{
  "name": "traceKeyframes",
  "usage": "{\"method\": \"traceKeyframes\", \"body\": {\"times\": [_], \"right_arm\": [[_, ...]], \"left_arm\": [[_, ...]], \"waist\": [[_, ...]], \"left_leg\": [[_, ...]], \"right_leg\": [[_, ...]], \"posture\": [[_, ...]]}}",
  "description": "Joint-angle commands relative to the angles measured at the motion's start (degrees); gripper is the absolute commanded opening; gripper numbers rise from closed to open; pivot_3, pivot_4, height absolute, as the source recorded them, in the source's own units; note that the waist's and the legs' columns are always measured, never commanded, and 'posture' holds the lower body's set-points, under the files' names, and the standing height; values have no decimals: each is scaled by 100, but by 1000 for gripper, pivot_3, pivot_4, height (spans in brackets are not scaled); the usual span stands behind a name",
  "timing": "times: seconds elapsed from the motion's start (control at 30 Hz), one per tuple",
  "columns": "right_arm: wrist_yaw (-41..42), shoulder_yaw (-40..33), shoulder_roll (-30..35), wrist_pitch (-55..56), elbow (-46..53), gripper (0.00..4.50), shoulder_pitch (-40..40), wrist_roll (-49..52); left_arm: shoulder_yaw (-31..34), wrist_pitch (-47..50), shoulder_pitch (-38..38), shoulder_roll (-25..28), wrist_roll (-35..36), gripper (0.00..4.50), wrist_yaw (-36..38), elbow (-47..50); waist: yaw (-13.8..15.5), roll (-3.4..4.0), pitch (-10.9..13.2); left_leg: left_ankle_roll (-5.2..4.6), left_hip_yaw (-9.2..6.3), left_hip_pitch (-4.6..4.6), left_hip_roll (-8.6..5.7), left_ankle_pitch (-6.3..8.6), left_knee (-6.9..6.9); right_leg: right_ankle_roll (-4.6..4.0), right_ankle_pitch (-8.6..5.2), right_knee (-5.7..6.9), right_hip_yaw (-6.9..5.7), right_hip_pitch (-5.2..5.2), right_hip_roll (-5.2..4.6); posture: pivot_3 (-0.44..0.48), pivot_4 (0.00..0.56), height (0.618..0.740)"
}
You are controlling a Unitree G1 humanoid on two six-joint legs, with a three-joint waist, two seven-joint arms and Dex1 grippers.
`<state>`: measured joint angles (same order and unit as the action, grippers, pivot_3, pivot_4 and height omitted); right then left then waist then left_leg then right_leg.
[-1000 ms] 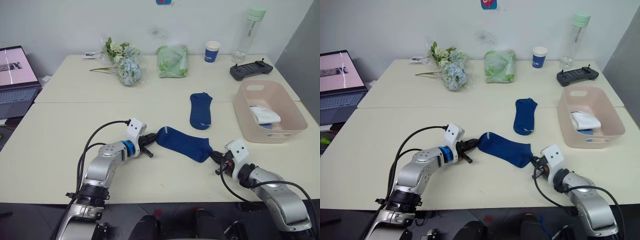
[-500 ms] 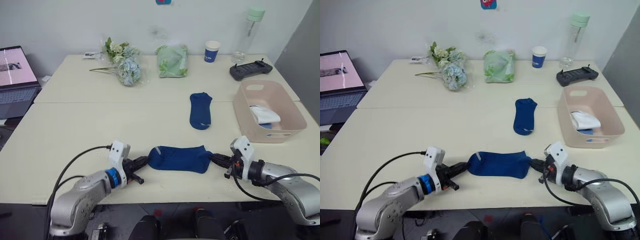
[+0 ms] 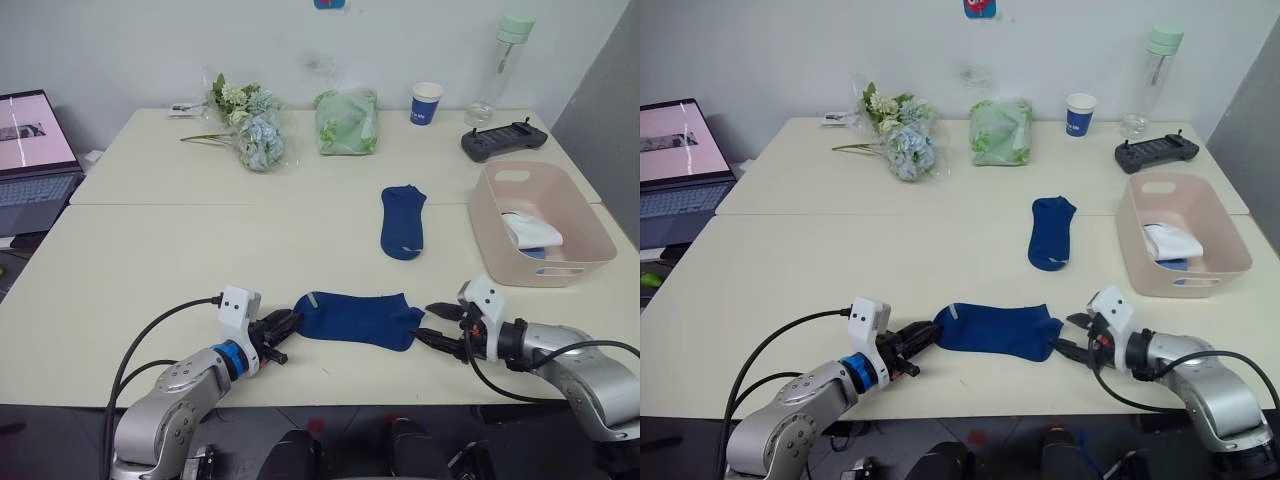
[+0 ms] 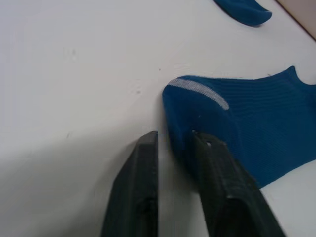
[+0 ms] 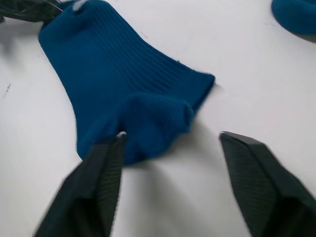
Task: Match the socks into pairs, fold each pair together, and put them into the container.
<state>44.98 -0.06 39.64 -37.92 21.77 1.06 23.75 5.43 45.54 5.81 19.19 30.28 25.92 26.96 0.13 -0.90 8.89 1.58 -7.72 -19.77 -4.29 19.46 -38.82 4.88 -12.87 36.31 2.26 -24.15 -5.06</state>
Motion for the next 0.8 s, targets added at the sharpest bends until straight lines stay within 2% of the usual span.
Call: {"method": "traceKeyframes", "body": {"times": [0.03, 0.23, 0.27, 0.4, 0.5, 0.77, 0.8], "right_arm": [[-58, -418, -21, 221, -81, 4491, 45, 75], [19, -719, -100, -434, 48, 4500, -12, 734], [28, -707, -94, -443, 78, 4500, -43, 758], [-111, -784, -206, -618, 155, 4500, -32, 959], [-123, -650, -79, -455, 279, 4500, -43, 761], [-238, -229, -170, -357, 73, 4500, 268, 504], [-247, -205, -206, -345, 34, 4500, 303, 486]], "left_arm": [[119, -142, 97, 161, -18, 2431, 32, 103], [456, -344, 125, 635, 93, 4306, 372, 127], [486, -404, 132, 708, 110, 4467, 456, 122], [304, -1002, 133, 1197, -185, 4467, 1037, 28], [103, -1516, -21, 1385, -644, 4467, 1081, -167], [-408, -1405, -621, 1094, -732, 4467, 997, -729], [-457, -1389, -687, 1069, -768, 4073, 967, -818]], "waist": [[-2, 0, 0], [-23, 2, 1], [-22, 2, 1], [-17, 3, 2], [-9, 4, 2], [-15, 3, 2], [-14, 3, 2]], "left_leg": [[0, 0, 1, 0, 0, 0], [0, 0, 1, 2, 0, 2], [0, 1, 1, 3, 0, 3], [0, 0, -1, 2, 0, 3], [-1, -1, -2, 2, 0, 3], [-1, -1, -3, 0, 0, 3], [-1, -1, -3, -1, 0, 3]], "right_leg": [[0, 0, 0, -1, 0, 1], [-1, 0, 1, -2, -1, 4], [-1, 0, 0, -1, -2, 4], [-1, 0, -6, -1, 0, 2], [-1, 1, -12, -2, 2, 1], [-1, 2, -16, -5, 1, 2], [-1, 2, -16, -5, 1, 2]], "posture": [[0, 150, 740], [0, 150, 740], [0, 150, 740], [0, 150, 740], [0, 150, 740], [0, 150, 740], [0, 150, 740]]}}
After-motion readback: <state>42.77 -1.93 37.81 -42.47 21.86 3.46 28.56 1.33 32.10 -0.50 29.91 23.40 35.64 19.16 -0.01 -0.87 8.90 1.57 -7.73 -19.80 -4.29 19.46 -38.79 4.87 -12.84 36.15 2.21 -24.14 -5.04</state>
